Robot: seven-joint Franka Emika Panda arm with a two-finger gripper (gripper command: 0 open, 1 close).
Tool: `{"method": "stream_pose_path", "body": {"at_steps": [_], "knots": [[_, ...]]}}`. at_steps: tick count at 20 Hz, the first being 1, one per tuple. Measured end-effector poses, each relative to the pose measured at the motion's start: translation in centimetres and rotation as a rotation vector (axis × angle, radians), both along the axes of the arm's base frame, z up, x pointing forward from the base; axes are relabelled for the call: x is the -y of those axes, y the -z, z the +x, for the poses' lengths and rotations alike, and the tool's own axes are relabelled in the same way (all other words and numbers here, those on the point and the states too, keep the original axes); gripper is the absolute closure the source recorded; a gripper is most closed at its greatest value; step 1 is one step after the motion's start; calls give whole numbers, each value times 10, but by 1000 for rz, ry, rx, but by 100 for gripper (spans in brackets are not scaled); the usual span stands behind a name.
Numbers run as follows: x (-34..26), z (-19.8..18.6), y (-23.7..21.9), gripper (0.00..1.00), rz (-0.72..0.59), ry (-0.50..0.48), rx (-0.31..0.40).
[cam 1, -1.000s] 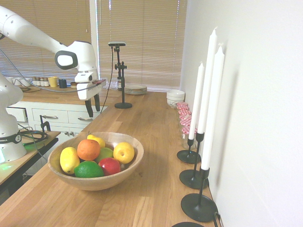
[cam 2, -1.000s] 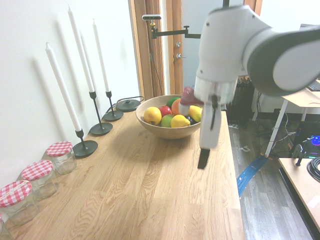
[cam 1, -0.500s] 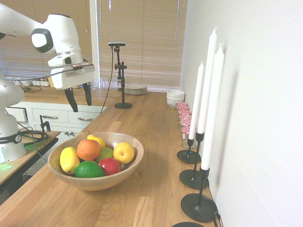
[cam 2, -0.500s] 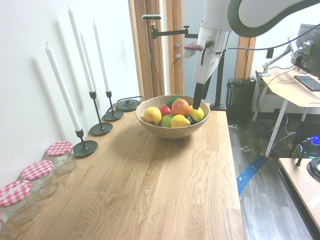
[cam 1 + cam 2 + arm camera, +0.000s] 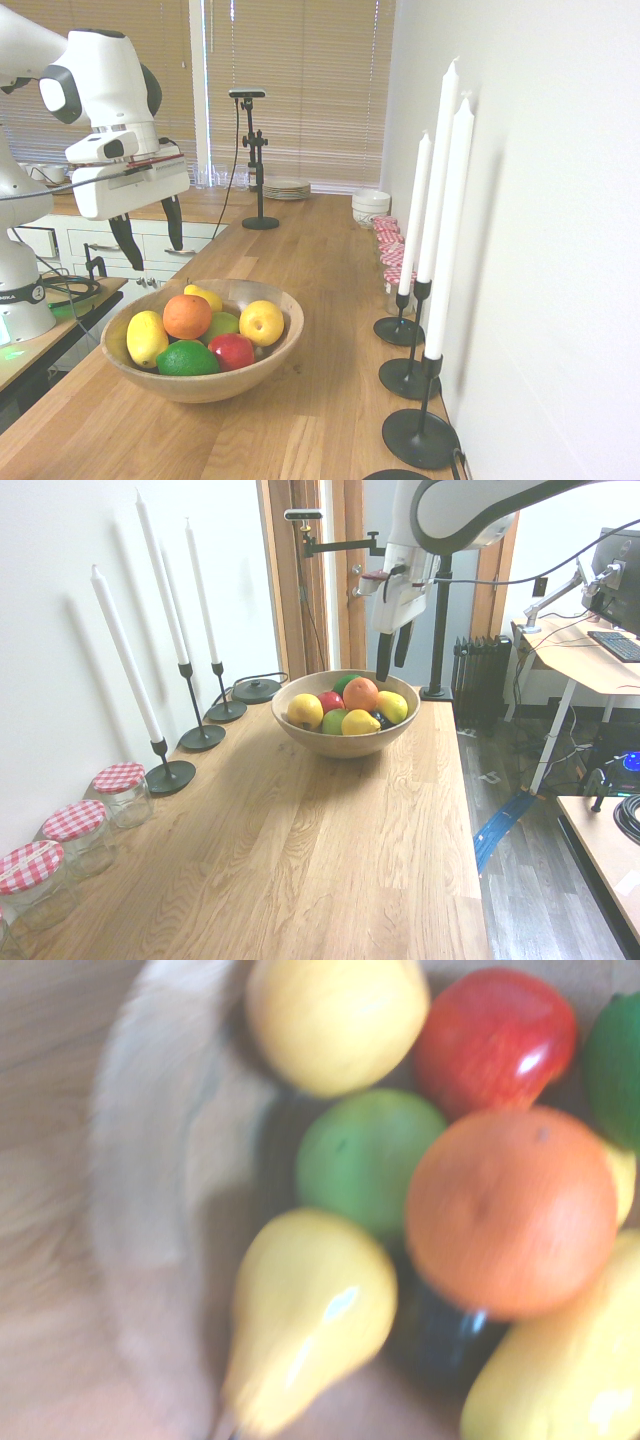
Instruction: Take orange out of the basket
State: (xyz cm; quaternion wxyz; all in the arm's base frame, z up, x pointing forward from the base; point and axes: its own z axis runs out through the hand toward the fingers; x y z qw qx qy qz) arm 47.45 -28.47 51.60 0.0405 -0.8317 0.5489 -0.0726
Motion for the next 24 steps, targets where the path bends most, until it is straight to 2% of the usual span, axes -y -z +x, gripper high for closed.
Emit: {"method": "stream_pose_path", "body": {"at_steps": [6,12,24], "knots": [[33,31,15,0,24,16,-29],[64,38,39,0,48,35,-50],[72,69,65,0,65,-26,-72]]}}
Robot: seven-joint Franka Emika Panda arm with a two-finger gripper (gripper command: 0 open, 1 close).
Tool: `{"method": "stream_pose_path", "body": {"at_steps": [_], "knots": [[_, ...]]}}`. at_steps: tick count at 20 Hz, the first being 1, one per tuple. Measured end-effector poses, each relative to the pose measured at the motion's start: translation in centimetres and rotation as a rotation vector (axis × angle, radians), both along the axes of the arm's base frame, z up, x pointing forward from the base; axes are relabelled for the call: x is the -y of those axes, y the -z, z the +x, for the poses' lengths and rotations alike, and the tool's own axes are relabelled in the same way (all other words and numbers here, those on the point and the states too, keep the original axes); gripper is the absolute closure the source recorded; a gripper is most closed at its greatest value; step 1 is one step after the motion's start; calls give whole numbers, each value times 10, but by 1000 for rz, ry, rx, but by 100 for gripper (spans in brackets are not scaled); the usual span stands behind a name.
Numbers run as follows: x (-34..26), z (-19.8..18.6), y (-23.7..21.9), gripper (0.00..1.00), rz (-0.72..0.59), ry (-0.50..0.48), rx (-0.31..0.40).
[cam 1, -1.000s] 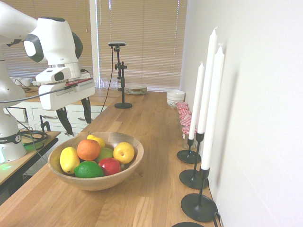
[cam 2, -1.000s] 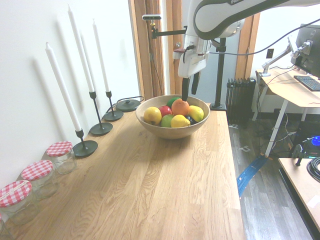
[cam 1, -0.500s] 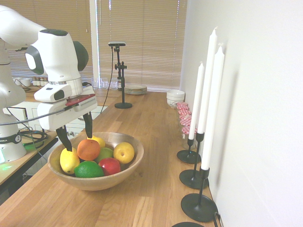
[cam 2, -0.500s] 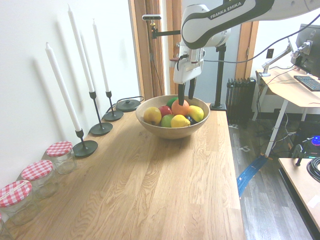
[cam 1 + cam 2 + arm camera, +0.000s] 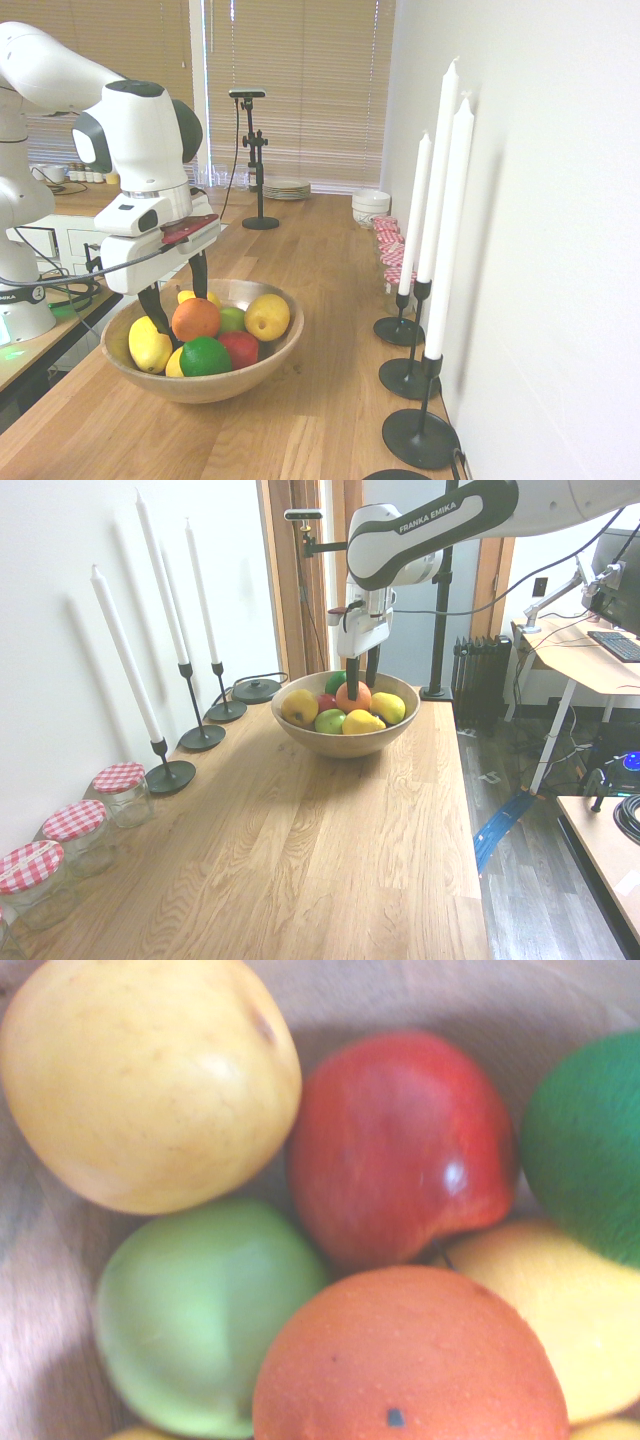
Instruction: Take orange out of the basket
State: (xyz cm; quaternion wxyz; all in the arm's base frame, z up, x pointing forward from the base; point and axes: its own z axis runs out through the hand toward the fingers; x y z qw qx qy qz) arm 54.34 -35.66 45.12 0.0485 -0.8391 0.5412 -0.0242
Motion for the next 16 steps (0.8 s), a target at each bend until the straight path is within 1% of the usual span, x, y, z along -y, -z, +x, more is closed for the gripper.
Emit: {"method": "stream_pose_path", "body": {"at_steps": [8,9,16], "knots": [[6,31,21,0,-10,-51,-17],[7,34,21,100,-14,-58,-16],[7,38,20,100,-20,-71,-11]]}}
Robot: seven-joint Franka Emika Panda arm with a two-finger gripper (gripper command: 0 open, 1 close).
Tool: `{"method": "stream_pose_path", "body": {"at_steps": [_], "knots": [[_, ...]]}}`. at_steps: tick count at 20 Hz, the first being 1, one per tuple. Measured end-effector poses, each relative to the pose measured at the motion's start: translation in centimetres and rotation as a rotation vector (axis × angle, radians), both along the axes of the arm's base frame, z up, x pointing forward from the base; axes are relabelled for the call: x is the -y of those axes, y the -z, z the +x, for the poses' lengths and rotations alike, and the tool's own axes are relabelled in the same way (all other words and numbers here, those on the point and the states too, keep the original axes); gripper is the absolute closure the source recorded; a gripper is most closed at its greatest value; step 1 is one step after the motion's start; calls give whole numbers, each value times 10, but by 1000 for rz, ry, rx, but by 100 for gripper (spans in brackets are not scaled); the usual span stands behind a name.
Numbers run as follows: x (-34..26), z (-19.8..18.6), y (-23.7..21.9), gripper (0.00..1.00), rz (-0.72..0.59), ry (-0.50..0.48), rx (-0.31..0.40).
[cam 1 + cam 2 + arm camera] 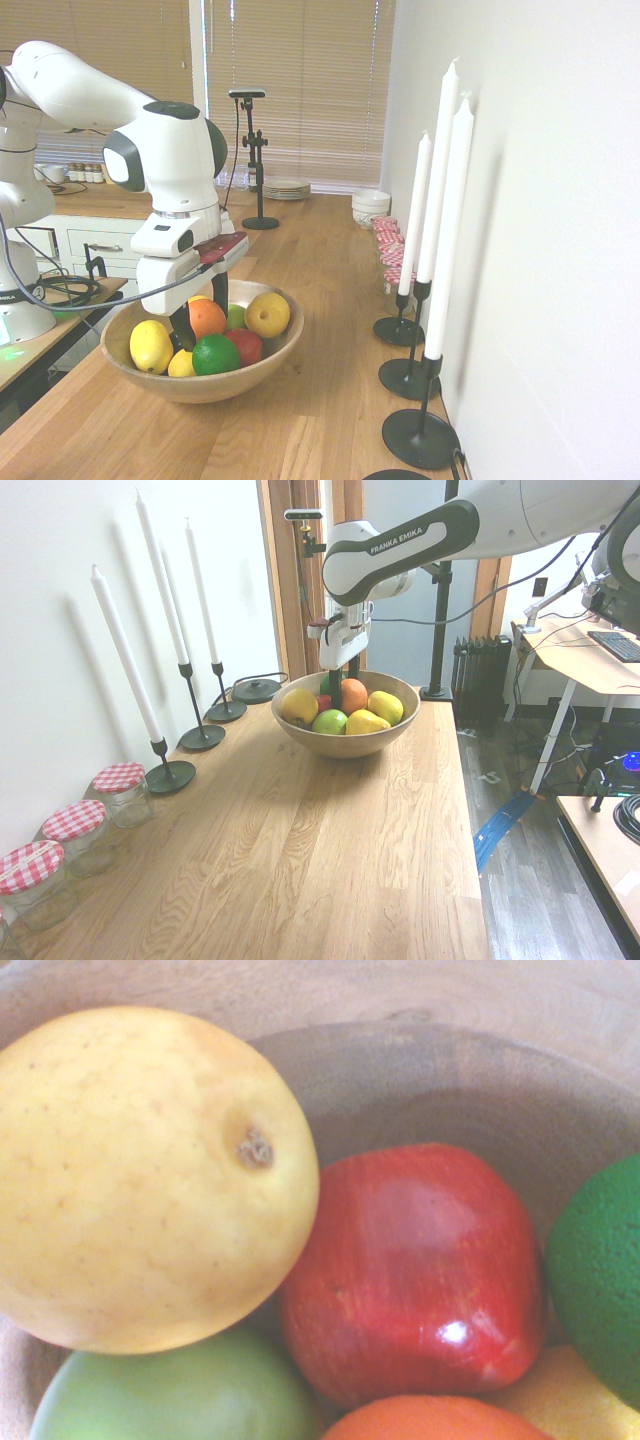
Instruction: Take orange out of the basket
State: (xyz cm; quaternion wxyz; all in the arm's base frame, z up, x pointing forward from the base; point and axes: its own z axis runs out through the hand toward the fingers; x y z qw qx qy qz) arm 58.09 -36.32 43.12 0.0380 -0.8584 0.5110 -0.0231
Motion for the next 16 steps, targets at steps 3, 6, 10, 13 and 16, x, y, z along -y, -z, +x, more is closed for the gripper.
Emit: {"method": "stream_pose_path", "body": {"at_steps": [3,6,10,13,16], "knots": [[0,0,0,100,0,0,-1],[0,0,0,100,1,0,-2],[-2,-1,1,100,4,-2,-3],[-3,-4,2,100,9,0,-7],[-4,-8,2,100,13,3,-7]]}}
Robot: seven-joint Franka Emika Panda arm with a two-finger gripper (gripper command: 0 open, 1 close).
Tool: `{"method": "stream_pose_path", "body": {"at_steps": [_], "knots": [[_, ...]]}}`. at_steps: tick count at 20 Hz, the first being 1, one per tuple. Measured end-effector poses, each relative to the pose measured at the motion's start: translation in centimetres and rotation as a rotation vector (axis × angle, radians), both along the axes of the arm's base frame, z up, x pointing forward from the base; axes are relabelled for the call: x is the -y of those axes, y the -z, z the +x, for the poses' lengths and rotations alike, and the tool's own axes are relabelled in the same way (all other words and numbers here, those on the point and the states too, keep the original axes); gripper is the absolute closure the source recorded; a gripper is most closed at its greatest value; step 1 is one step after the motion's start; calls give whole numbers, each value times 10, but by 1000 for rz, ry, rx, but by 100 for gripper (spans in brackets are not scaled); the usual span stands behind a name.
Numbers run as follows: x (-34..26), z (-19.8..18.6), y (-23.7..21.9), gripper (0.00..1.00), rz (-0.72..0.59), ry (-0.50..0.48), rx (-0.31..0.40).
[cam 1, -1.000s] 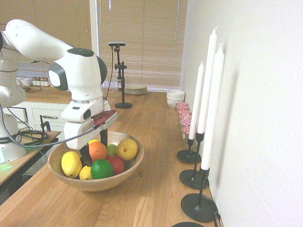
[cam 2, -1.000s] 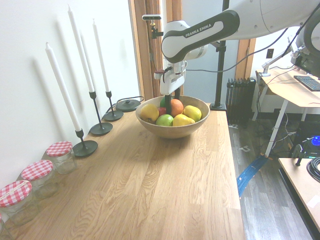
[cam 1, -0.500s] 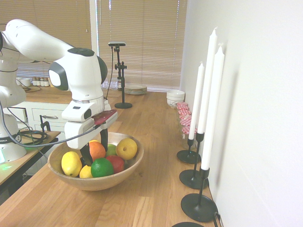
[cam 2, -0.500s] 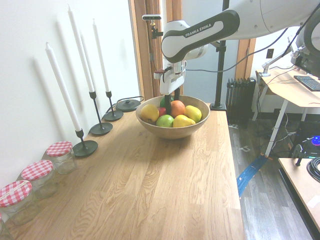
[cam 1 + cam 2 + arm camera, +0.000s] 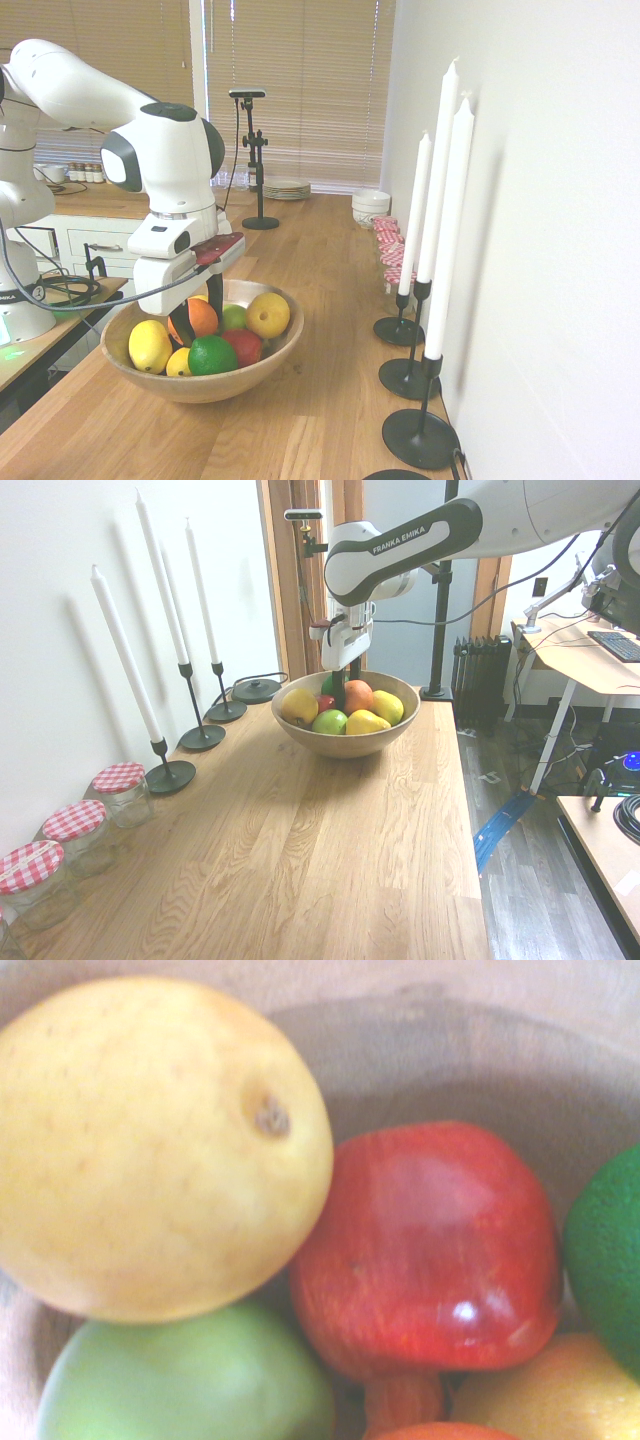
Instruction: Take orange out of the basket
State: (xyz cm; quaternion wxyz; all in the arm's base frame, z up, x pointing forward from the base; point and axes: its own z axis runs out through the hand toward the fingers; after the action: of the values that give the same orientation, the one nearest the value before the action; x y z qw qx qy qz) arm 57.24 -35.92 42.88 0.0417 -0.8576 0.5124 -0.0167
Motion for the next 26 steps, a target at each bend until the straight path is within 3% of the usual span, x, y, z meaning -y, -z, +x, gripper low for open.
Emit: {"method": "stream_pose_path", "body": {"at_steps": [7,14,21,26], "knots": [[-1,-19,-9,100,9,15,13],[-29,-26,-85,100,-14,-18,92],[-173,2,-168,100,-56,-142,171],[-289,30,-163,100,-64,-232,151]]}}
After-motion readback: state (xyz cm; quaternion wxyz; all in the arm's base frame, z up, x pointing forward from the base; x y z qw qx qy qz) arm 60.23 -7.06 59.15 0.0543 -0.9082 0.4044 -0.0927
